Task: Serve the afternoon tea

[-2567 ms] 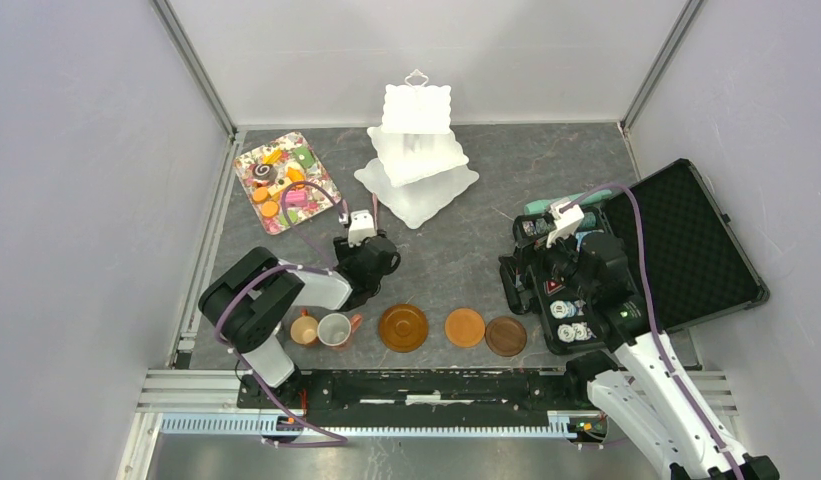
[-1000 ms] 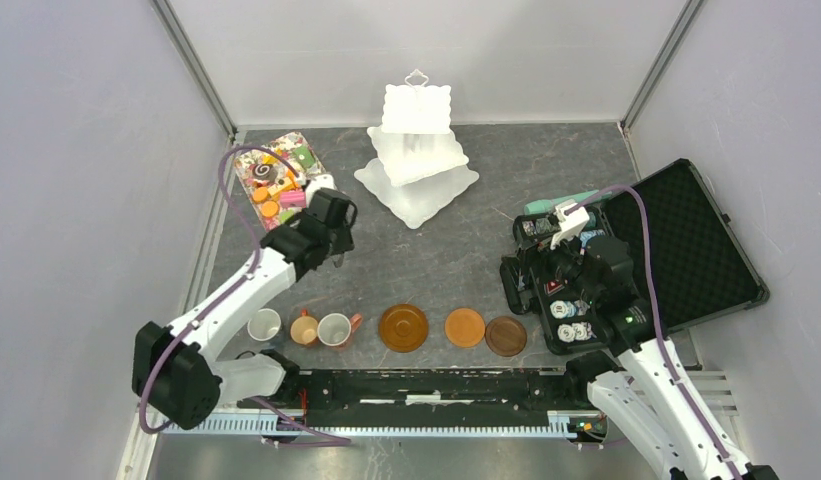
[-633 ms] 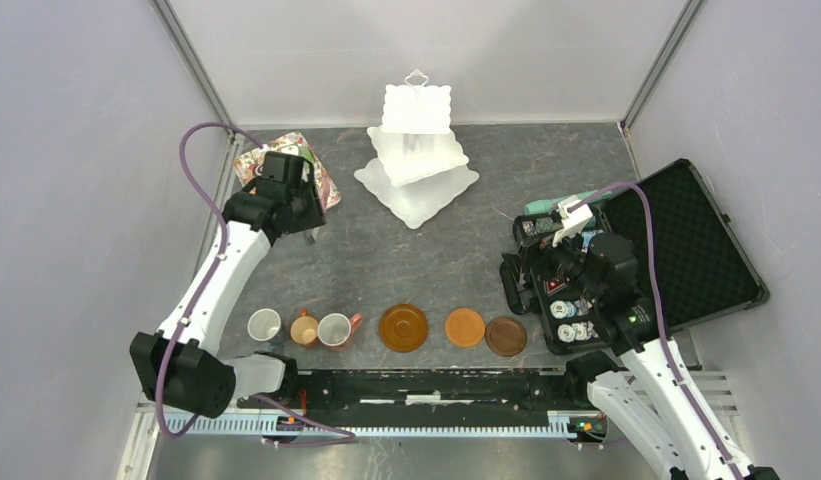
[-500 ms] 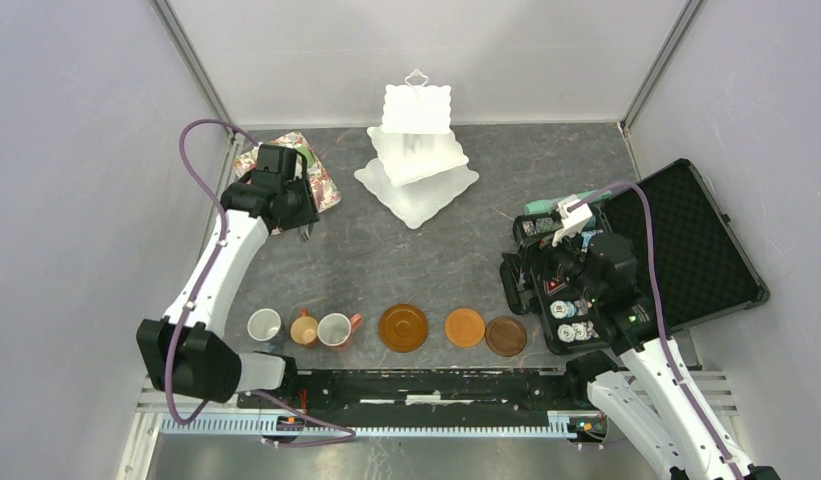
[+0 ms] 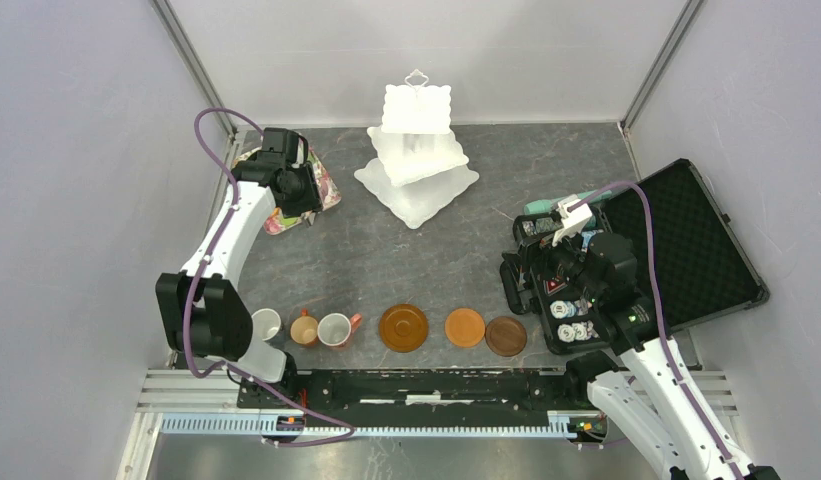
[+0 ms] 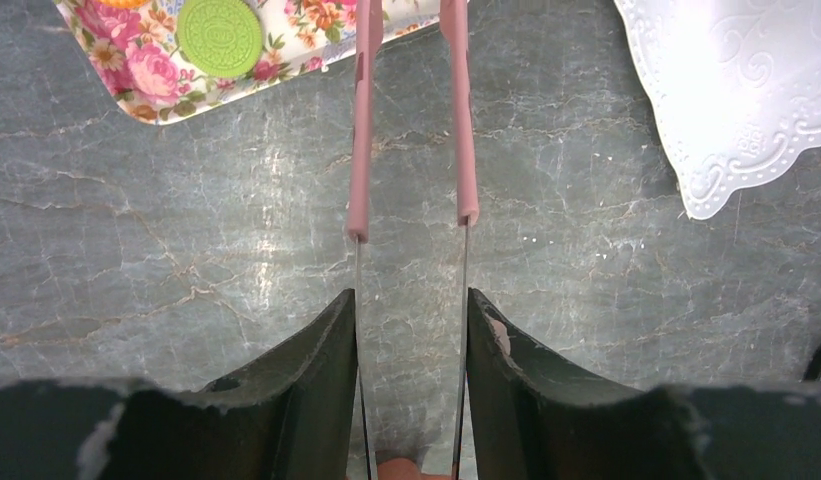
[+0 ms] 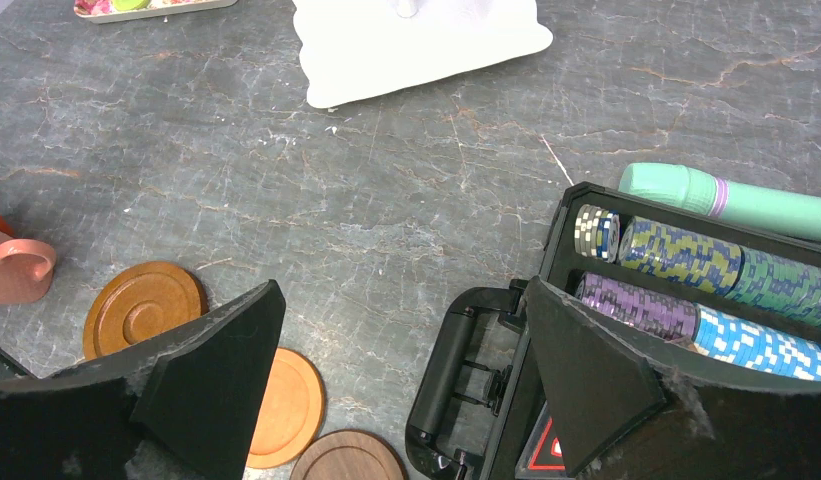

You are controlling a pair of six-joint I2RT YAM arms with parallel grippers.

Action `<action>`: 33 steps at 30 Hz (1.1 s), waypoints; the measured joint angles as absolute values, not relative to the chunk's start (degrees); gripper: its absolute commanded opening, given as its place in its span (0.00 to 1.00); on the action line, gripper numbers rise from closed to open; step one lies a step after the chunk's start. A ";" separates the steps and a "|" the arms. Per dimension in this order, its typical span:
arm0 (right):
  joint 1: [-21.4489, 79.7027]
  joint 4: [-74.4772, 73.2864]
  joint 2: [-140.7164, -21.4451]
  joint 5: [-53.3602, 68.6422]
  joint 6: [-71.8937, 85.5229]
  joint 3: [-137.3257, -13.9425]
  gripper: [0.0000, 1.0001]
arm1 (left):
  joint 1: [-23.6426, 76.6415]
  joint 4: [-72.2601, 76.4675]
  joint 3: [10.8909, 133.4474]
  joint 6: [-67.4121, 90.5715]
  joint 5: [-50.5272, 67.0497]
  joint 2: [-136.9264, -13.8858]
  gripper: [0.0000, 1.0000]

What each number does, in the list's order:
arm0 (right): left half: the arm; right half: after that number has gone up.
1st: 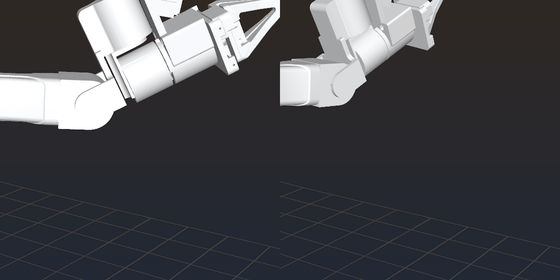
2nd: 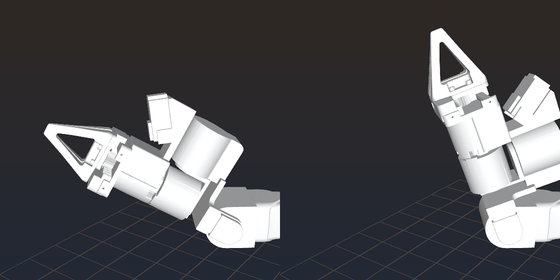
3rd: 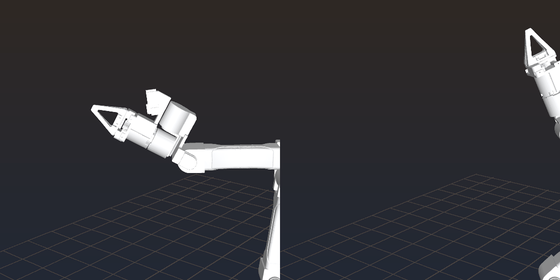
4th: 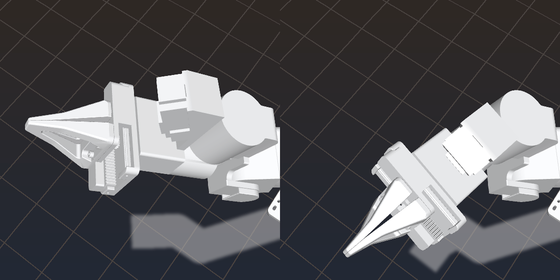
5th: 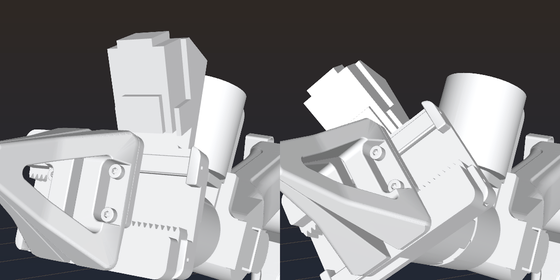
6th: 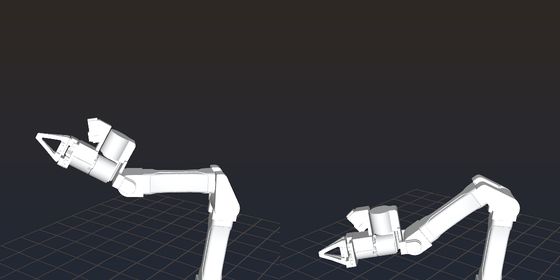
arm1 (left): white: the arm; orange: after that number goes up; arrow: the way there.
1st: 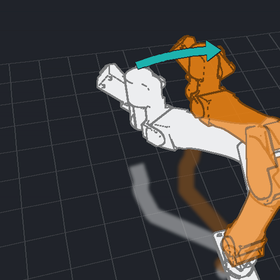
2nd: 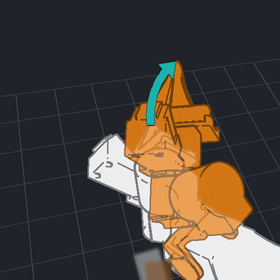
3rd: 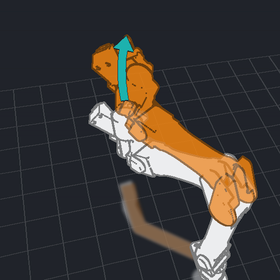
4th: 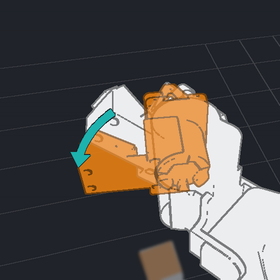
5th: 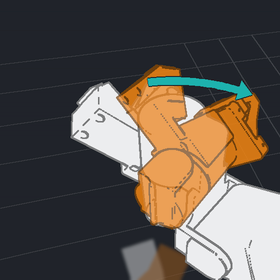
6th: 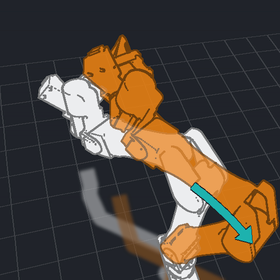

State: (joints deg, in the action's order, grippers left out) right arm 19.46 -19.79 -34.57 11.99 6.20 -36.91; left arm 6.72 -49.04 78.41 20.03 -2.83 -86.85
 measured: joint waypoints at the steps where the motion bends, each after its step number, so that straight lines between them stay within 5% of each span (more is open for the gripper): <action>1: 19.46 -19.79 -34.57 11.99 6.20 -36.91 0.98 | 6.70 -48.77 78.72 20.03 -2.81 -87.37 0.48; 33: 19.46 -18.85 -35.38 11.73 6.42 -36.91 0.98 | 3.81 -43.53 82.30 20.14 -2.42 -96.73 0.52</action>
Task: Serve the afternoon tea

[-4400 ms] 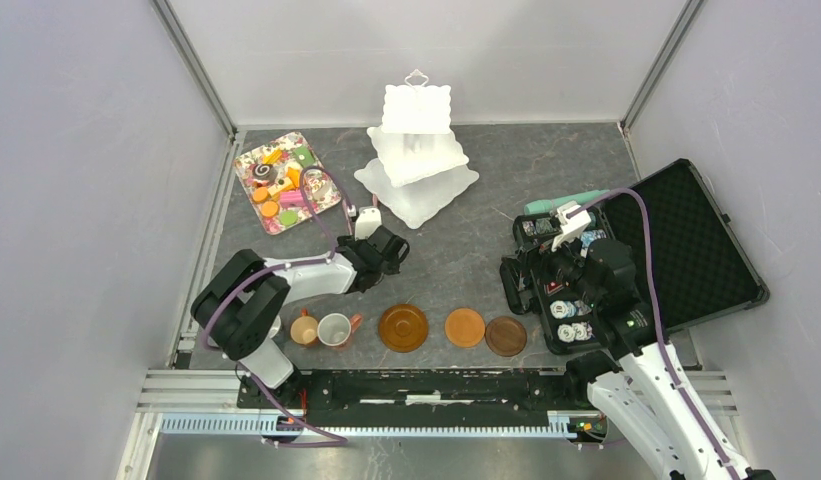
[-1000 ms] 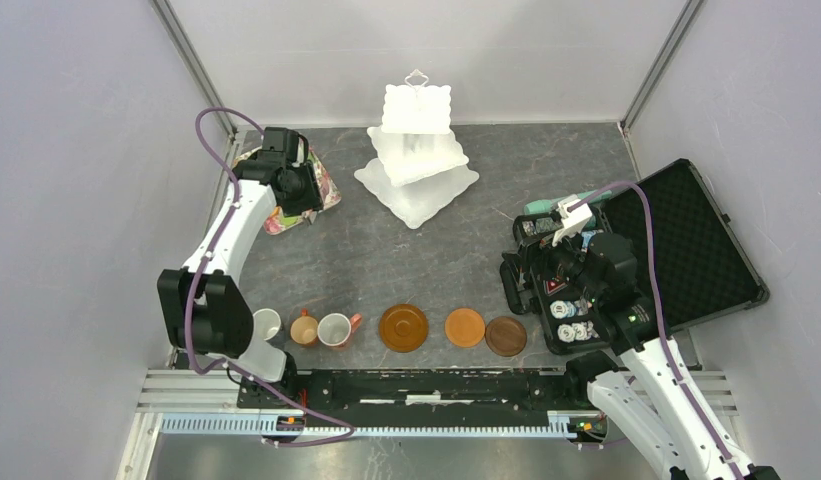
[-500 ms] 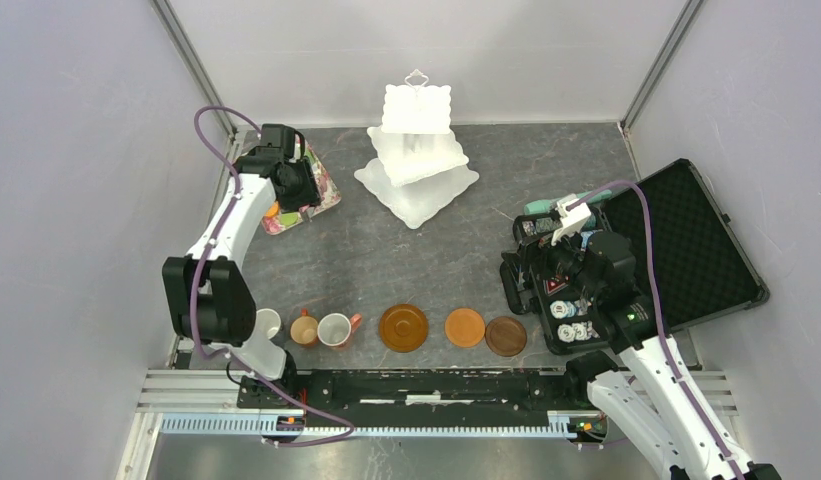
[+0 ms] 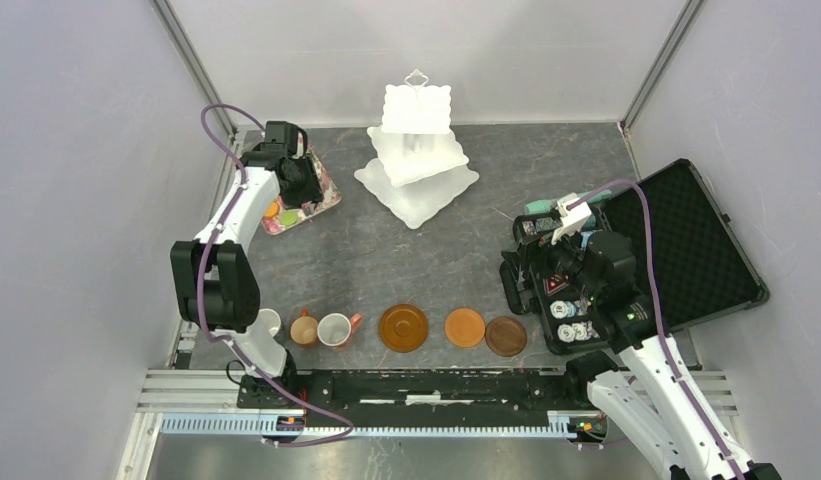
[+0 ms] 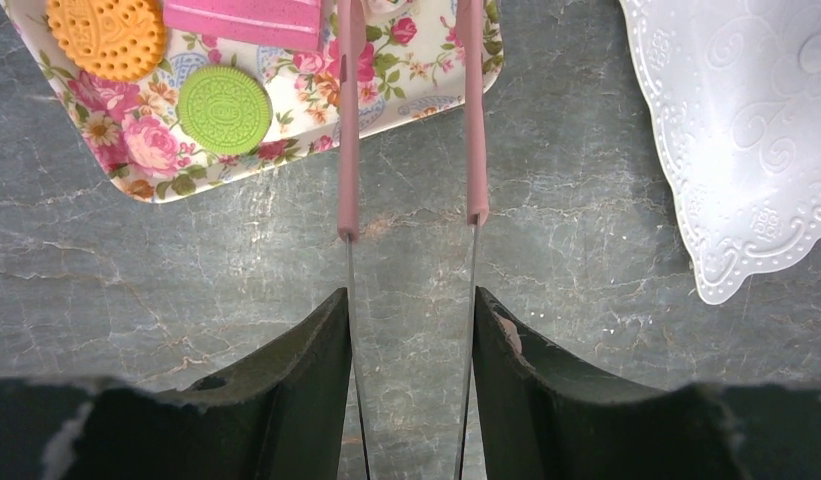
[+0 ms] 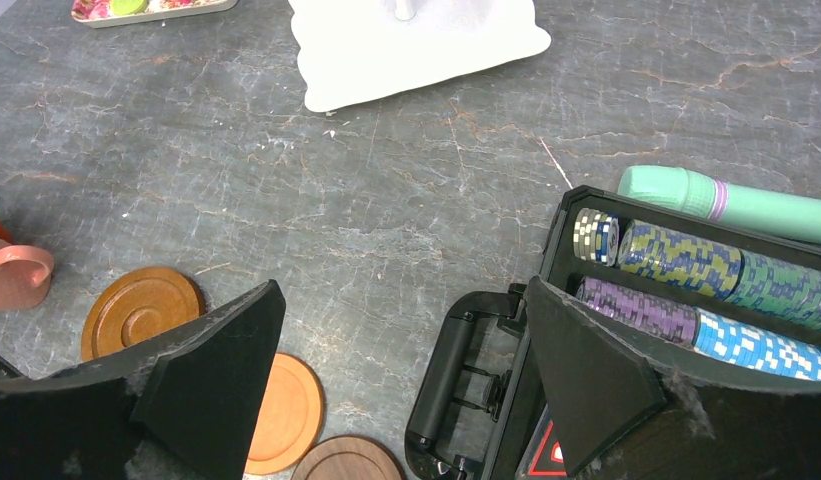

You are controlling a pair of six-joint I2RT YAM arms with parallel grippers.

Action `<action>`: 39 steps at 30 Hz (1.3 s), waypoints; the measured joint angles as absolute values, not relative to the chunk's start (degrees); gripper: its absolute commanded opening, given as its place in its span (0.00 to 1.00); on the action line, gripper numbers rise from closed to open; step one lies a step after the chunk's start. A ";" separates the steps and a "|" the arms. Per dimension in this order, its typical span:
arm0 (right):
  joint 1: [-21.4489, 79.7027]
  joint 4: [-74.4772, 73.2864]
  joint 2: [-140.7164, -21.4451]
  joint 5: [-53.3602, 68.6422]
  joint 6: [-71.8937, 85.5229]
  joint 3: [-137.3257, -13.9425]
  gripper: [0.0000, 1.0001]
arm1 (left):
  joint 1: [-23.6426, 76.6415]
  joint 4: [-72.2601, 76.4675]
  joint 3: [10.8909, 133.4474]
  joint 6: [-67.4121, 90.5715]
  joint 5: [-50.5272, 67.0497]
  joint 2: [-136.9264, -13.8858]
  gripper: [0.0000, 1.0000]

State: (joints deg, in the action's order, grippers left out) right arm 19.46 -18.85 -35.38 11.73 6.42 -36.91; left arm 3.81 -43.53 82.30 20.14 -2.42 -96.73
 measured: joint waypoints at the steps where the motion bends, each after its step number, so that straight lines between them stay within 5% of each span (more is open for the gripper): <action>1: 19.46 -18.85 -35.40 11.73 6.42 -36.91 0.98 | 3.81 -43.57 82.56 20.14 -2.39 -97.08 0.52; 16: 19.46 -17.61 -35.99 11.53 6.63 -36.84 0.98 | 3.62 -43.03 83.88 20.14 -2.87 -100.29 0.51; 25: 19.46 -17.65 -36.12 11.49 6.83 -36.82 0.98 | 3.55 -42.94 84.07 20.14 -2.94 -101.01 0.30; 39: 19.46 -17.63 -35.53 11.51 7.29 -36.82 0.98 | 3.55 -44.58 84.03 20.10 -4.45 -95.72 0.22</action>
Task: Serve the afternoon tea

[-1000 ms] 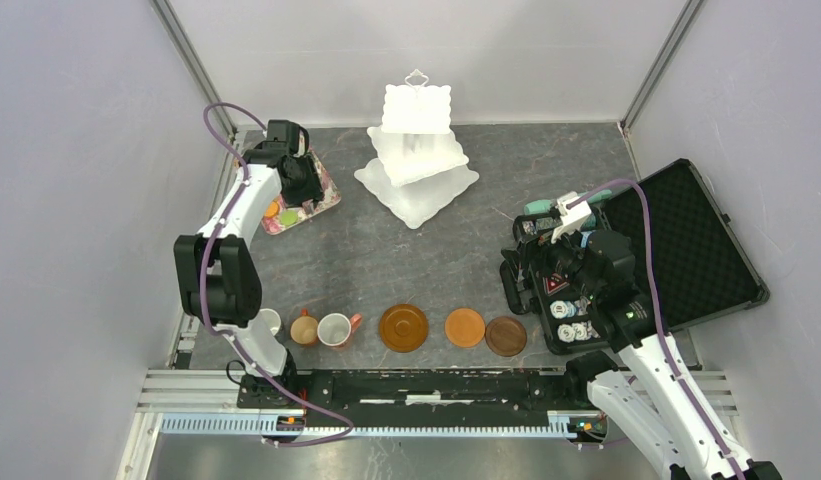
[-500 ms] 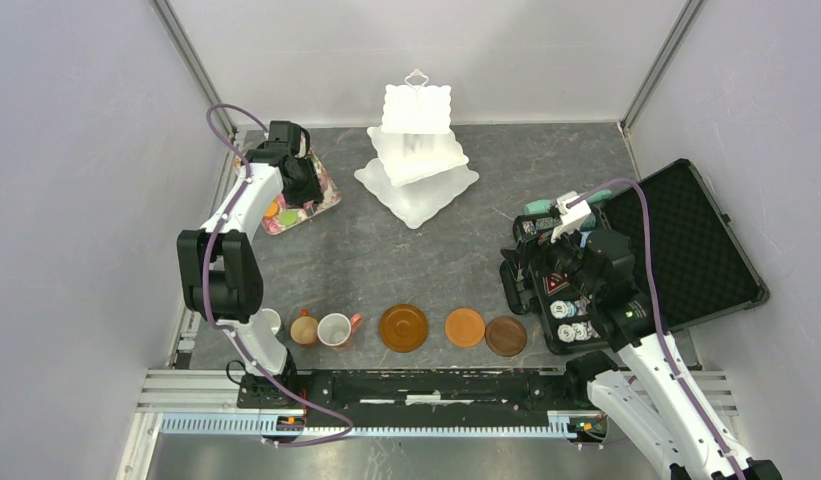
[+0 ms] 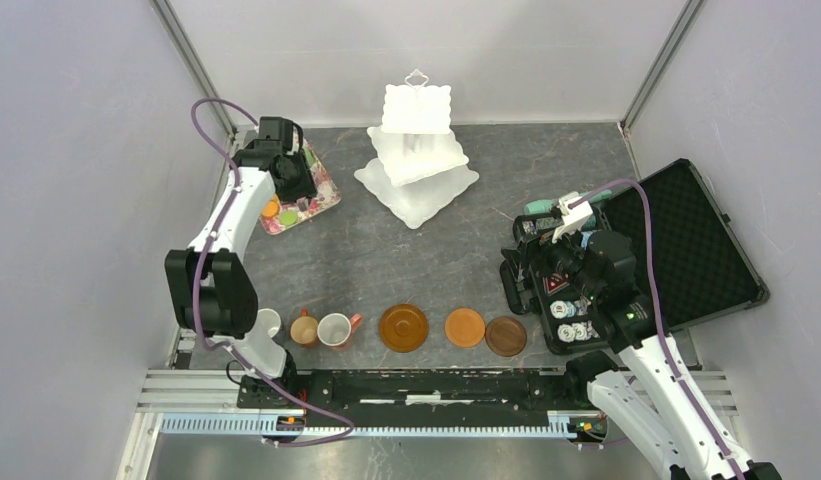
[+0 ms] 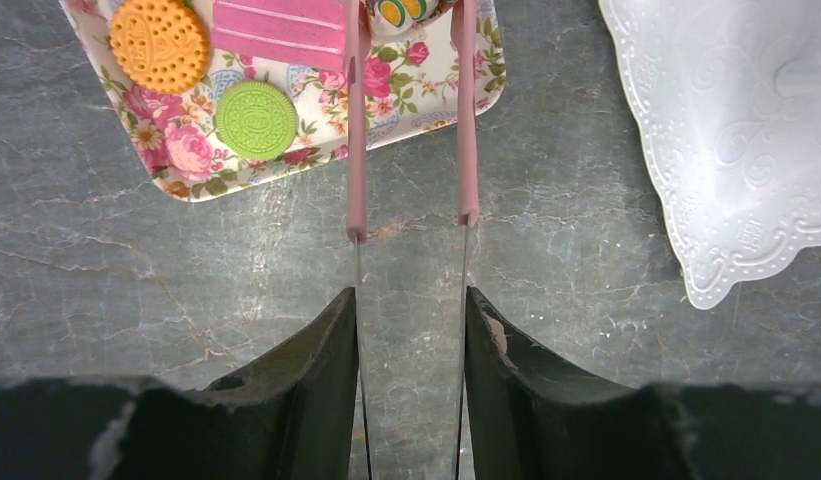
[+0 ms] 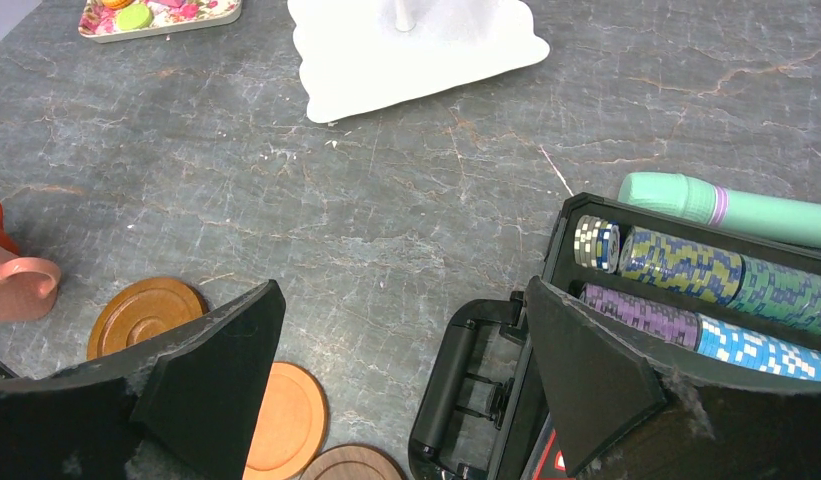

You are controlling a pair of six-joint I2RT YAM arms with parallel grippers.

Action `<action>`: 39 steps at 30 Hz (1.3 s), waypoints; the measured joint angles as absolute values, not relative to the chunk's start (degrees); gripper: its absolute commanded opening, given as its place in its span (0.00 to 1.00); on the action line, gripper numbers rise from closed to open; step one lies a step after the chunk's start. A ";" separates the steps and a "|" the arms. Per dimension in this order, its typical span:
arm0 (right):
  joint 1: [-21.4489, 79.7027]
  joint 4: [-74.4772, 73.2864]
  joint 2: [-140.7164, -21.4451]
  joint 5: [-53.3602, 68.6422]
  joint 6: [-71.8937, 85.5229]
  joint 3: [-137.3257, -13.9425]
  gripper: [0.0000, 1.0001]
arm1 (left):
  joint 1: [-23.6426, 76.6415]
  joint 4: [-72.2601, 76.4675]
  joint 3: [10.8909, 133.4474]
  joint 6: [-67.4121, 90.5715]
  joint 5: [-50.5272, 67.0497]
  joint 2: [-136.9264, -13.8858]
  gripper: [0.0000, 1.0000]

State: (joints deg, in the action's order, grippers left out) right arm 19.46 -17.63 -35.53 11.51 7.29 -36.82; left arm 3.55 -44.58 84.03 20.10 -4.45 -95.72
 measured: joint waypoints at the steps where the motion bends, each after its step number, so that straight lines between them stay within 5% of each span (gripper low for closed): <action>1: 19.46 -17.65 -35.51 11.51 7.31 -36.82 0.98 | 3.55 -44.69 83.92 20.08 -4.43 -94.96 0.22; 19: 19.46 -17.19 -33.67 11.18 7.88 -36.12 0.98 | 10.09 -29.61 63.94 16.58 3.49 -79.35 0.21; 29: 19.44 -17.26 -31.90 10.33 8.14 -35.73 0.98 | 22.17 -12.69 51.16 18.41 -3.20 -73.93 0.22; 39: 19.44 -18.04 -31.51 10.39 8.19 -35.70 0.98 | 23.64 -2.20 48.45 18.55 -8.36 -77.25 0.21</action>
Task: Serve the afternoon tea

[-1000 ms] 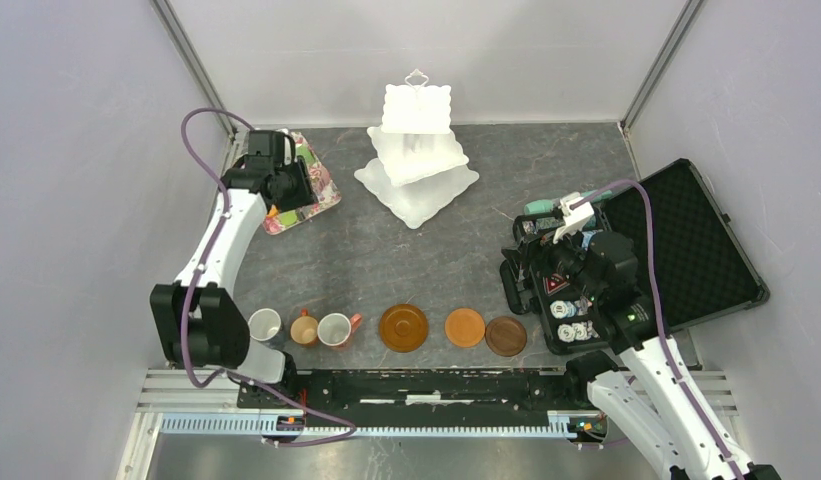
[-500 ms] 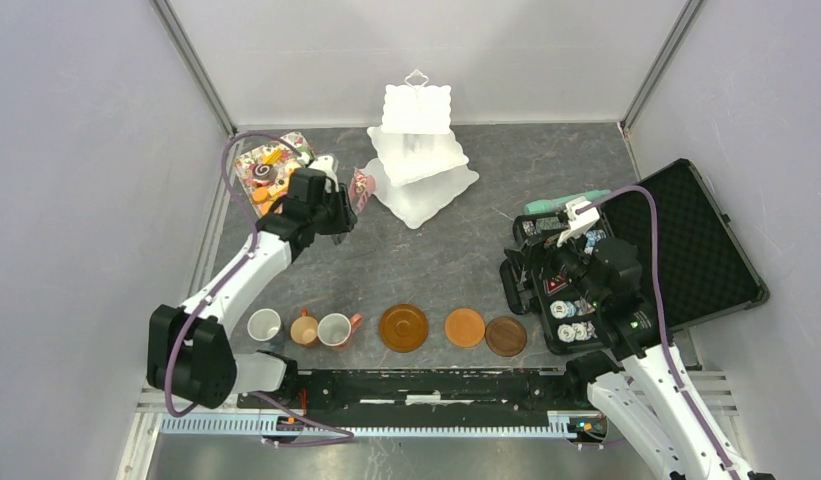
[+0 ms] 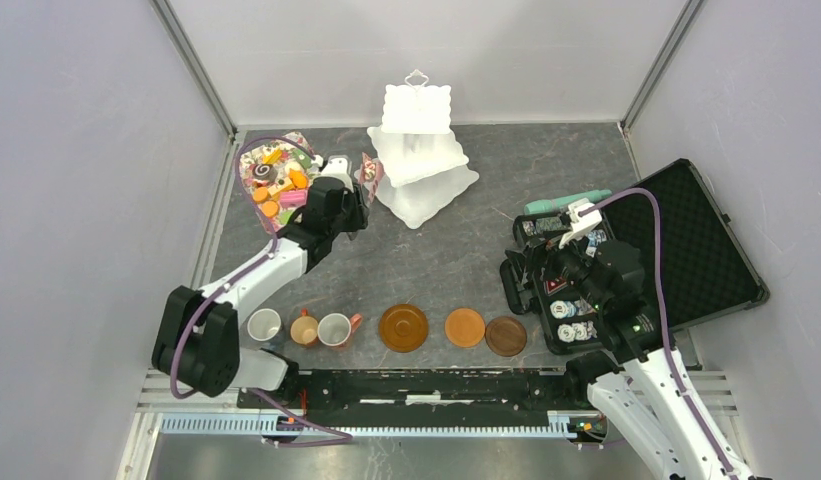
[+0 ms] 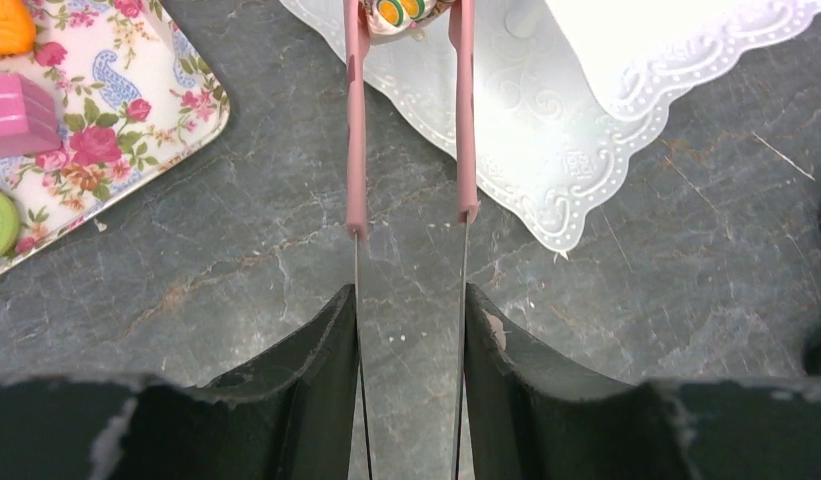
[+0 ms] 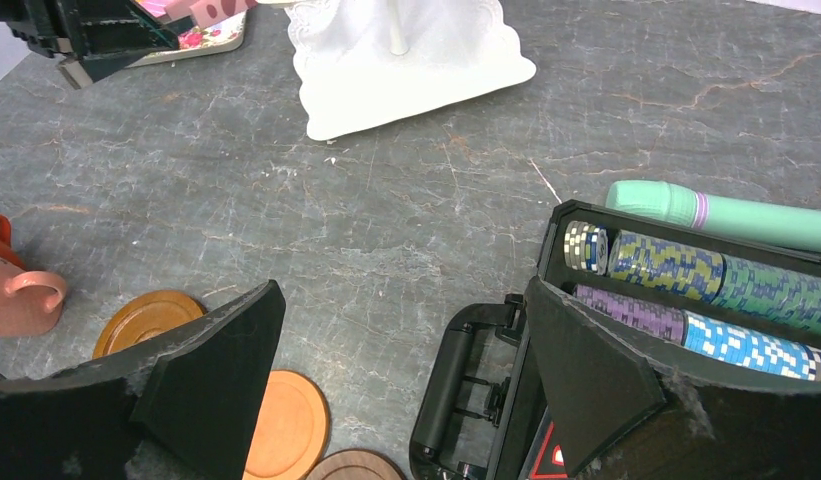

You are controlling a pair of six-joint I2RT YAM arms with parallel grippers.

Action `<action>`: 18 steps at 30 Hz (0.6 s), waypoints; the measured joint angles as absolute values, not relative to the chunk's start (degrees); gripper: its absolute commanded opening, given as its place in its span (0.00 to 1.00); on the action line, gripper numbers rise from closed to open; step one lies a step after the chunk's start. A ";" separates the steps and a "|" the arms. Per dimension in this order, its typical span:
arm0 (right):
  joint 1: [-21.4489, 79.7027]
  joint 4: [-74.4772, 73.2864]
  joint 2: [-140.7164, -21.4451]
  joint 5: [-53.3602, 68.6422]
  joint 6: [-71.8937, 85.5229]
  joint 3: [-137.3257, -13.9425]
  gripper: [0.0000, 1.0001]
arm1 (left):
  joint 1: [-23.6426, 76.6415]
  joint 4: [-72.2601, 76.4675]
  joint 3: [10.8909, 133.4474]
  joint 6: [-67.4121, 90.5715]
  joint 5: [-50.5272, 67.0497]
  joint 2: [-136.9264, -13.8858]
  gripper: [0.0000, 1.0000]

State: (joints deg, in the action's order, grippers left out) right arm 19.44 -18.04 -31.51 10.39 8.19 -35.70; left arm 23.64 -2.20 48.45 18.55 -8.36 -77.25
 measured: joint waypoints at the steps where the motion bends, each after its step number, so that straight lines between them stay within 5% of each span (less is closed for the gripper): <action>1: 19.44 -18.04 -31.40 10.33 8.19 -35.70 0.98 | 23.64 -1.15 48.45 18.55 -8.58 -78.02 0.21; 18: 19.44 -18.35 -33.45 10.24 7.68 -35.70 0.98 | 23.64 11.94 50.06 18.35 -8.93 -91.81 0.21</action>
State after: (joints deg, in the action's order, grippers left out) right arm 19.44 -18.35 -33.45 10.24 7.68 -35.70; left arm 23.64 11.94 50.06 18.35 -8.93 -91.81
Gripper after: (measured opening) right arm 0.979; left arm 0.454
